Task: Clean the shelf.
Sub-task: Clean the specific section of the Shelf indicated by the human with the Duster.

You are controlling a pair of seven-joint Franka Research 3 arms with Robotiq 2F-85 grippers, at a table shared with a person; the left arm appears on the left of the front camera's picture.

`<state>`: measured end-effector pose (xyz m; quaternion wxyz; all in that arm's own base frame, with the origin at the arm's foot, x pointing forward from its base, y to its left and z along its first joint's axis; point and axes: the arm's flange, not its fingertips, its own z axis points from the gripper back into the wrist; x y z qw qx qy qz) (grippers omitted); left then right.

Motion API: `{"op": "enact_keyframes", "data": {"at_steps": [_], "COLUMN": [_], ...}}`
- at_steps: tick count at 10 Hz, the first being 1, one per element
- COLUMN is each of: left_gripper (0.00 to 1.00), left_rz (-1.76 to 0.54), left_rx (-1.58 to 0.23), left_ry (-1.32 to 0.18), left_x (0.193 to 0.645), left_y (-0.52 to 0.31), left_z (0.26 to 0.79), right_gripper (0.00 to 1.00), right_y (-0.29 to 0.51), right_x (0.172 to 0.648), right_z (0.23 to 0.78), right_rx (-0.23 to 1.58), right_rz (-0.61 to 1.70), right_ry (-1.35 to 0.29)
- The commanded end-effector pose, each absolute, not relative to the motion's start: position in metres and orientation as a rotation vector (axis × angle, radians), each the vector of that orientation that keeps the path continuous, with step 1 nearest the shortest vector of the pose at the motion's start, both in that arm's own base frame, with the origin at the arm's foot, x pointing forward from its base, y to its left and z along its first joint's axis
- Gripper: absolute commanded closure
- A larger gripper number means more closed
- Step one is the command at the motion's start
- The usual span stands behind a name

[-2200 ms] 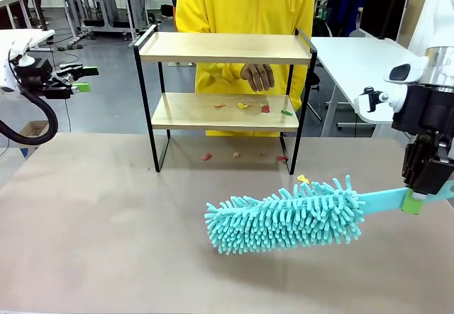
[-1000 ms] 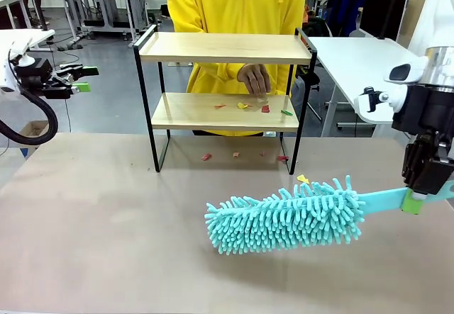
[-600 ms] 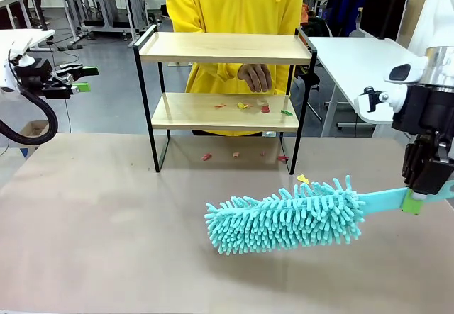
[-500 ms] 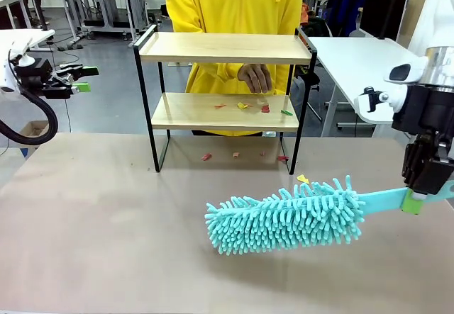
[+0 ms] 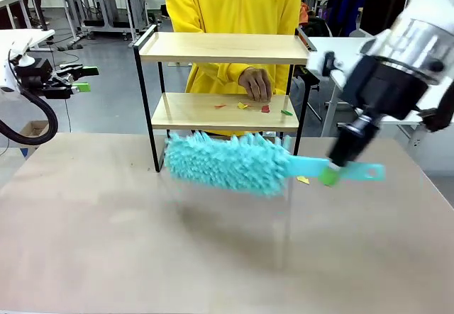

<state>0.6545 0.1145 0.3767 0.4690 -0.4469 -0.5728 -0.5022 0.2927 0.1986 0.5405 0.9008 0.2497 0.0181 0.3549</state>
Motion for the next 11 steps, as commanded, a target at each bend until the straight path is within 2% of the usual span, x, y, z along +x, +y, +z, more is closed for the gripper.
{"op": "enact_keyframes", "data": {"at_steps": [1,4,6,7,11], "left_gripper": [0.00,0.00,0.00,0.00,0.00], "left_rz": [-1.236,-1.236,-1.236,-1.236,-1.236], "left_rx": [-1.095,-1.095,-1.095,-1.095,-1.095], "left_ry": [-1.406,-1.406,-1.406,-1.406,-1.406], "left_x": [0.653,0.653,0.653,0.653,0.653], "left_y": [0.114,0.114,0.114,0.114,0.114], "left_z": [0.380,0.380,0.380,0.380,0.380], "right_gripper": [0.87,0.87,0.87,0.87,0.87], "right_y": [0.239,0.297,0.315,0.298,0.303], "right_x": [0.285,0.285,0.296,0.280,0.285], "right_z": [0.540,0.551,0.544,0.556,0.550], "right_rx": [0.458,0.440,0.472,0.474,0.475], "right_rz": [0.516,0.328,0.352,0.364,0.367], "right_ry": [-0.124,-0.296,-0.259,-0.276,-0.267]}}
